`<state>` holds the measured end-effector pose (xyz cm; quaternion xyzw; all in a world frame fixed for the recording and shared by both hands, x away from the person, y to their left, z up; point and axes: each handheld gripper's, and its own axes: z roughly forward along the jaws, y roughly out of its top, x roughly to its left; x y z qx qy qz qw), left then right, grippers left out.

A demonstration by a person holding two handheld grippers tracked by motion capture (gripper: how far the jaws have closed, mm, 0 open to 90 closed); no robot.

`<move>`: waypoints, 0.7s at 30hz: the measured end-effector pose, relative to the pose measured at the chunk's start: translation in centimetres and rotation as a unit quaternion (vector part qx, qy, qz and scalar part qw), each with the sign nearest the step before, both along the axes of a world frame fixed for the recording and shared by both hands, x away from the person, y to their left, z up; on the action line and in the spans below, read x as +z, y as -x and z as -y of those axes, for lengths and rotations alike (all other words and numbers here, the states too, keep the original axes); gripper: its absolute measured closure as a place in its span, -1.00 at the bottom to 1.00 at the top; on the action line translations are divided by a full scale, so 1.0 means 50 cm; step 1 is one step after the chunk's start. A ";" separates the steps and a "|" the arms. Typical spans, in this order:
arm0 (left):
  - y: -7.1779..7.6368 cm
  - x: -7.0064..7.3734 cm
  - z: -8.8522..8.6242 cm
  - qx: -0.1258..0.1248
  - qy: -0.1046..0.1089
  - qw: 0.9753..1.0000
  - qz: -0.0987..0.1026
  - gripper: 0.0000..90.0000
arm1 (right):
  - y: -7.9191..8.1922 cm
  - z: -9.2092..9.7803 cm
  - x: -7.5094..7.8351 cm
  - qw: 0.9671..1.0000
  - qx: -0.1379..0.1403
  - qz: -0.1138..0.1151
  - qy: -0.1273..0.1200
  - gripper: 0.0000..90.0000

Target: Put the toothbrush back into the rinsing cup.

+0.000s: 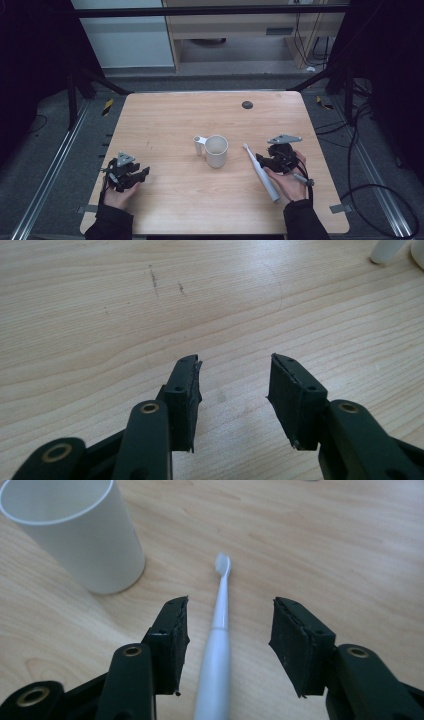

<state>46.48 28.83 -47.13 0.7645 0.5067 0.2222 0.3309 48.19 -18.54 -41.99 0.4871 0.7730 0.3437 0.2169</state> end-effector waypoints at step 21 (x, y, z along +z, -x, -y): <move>-0.001 -0.001 -0.002 -0.002 0.003 1.000 -0.002 0.21 | -0.057 -0.032 -0.037 0.996 0.000 -0.072 0.048 0.19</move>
